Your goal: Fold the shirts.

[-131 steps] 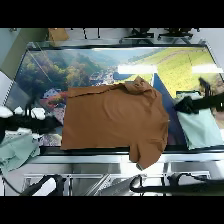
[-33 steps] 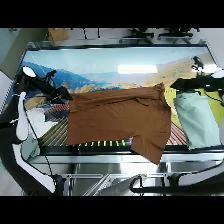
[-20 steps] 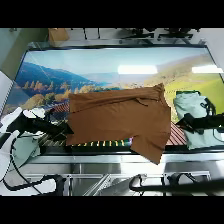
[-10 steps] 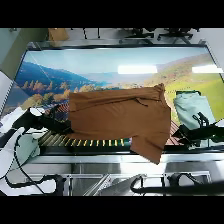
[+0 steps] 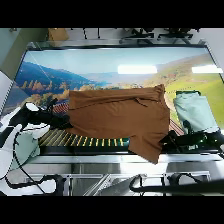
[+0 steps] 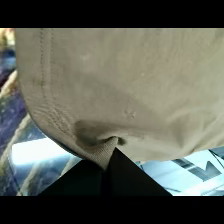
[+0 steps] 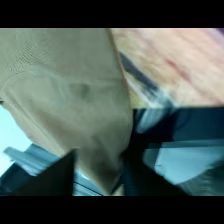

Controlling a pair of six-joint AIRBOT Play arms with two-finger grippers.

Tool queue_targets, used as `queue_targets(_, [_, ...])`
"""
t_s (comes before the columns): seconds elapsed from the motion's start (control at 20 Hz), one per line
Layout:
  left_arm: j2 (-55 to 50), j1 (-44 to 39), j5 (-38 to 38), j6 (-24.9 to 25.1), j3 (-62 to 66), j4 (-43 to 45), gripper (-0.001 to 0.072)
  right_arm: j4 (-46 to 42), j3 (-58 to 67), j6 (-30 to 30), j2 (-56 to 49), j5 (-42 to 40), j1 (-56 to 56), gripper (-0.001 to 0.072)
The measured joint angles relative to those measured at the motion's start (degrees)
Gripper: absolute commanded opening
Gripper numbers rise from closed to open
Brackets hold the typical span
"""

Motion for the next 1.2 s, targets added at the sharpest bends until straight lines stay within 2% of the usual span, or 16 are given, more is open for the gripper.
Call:
queue_targets(0.05, [-0.02, 0.0, -0.02, 0.02, 0.04, -0.02, 0.0016, 1.22, -0.28, -1.38, -0.68, -0.59, 0.02, 0.0078])
queue_targets(0.1, [-0.07, -0.02, -0.02, 0.0, 0.11, -0.04, 0.0016, 2.51, -0.44, -2.58, -1.25, -1.16, 0.02, 0.002])
queue_targets(0.25, [-0.11, 0.04, -0.85, 0.0, 0.13, -0.04, 0.0014, 6.21, 0.42, -5.51, -1.73, 1.27, 0.02, 0.0019])
queue_targets(0.4, [0.42, 0.04, -3.17, -0.02, -0.09, 0.24, 0.0012, 6.67, 2.47, -5.22, 0.68, 4.31, 0.02, 0.0019])
queue_targets(0.55, [3.52, 0.04, -4.83, -0.48, -2.84, 1.6, 0.0012, 1.05, 3.5, 0.09, 5.53, 6.03, 0.02, 0.0019])
queue_targets(0.7, [8.39, 0.11, -5.7, -3.37, -7.63, 6.99, 0.0012, -6.64, 3.89, 5.84, 10.32, 8.04, 0.02, 0.0019])
queue_targets(0.8, [11.54, 0.17, -5.7, -4.92, -9.94, 9.94, 0.0013, -6.29, 4.35, 6.54, 12.96, 8.22, 0.02, 0.0019])
queue_targets(1.0, [15.76, 0.17, -5.97, -6.51, -8.33, 12.13, 0.0012, 5.46, 9.33, -0.79, 14.19, 6.69, 0.02, 0.0019])
queue_targets(1.2, [14.91, 0.15, -4.85, -6.93, -0.37, 11.02, 0.0012, 16.31, 17.59, -9.55, 8.9, 1.73, 2.16, 0.0019])
